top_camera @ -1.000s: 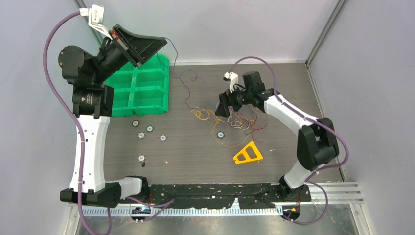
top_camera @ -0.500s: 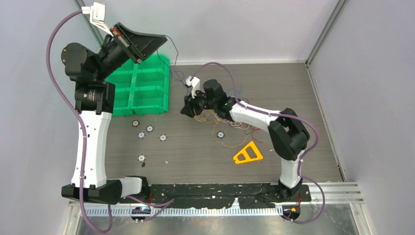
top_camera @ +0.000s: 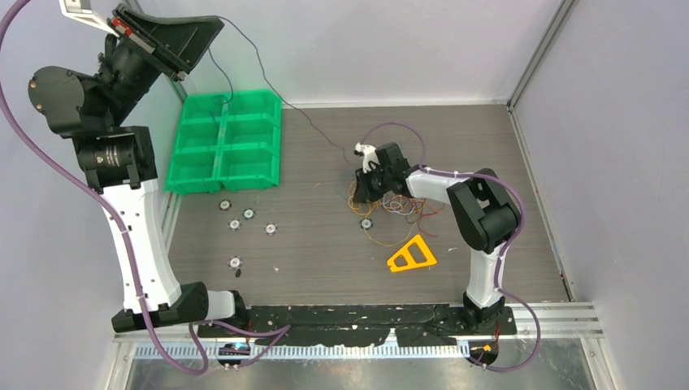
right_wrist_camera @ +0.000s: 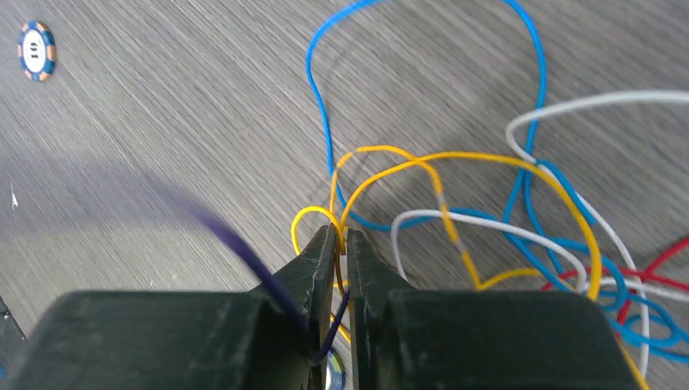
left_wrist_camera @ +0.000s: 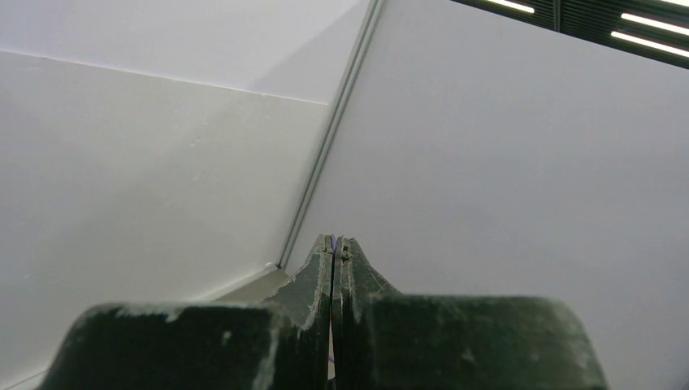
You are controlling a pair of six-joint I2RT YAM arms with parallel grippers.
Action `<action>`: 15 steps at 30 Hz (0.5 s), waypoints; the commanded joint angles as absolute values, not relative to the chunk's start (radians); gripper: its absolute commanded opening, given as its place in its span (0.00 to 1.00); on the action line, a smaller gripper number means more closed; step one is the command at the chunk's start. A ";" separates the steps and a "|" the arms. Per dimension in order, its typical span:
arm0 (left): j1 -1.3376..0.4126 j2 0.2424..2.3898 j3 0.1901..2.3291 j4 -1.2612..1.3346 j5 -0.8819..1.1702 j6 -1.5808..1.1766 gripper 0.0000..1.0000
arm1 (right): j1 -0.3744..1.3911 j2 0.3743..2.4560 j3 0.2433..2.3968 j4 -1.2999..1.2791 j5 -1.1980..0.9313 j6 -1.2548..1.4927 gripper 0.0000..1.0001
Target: Untangle the cables
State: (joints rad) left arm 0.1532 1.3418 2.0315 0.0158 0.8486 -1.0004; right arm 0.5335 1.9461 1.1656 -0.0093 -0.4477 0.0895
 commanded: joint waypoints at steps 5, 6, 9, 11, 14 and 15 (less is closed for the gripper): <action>0.163 1.325 2.009 0.082 0.871 -1.036 0.00 | 0.538 1.881 1.209 -0.155 -0.533 0.062 0.30; 0.163 1.323 2.007 0.088 0.874 -1.035 0.00 | 0.538 1.872 1.218 -0.182 -0.535 0.036 0.32; 0.162 1.325 2.018 0.103 0.869 -1.038 0.00 | 0.528 1.850 1.212 -0.229 -0.523 -0.017 0.39; 0.162 1.328 2.016 0.104 0.875 -1.048 0.00 | 0.514 1.839 1.218 -0.260 -0.525 -0.048 0.48; 0.163 1.314 1.977 0.126 0.884 -1.062 0.00 | 0.499 1.789 1.242 -0.291 -0.576 -0.066 0.68; 0.162 1.307 1.955 0.134 0.886 -1.066 0.00 | 0.499 1.774 1.258 -0.297 -0.599 -0.070 0.71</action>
State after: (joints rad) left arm 0.1551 1.3342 1.9976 0.0685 0.8597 -1.0344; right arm 0.5152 1.8839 1.1793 -0.2546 -0.5262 -0.0109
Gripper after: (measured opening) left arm 0.009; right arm 0.644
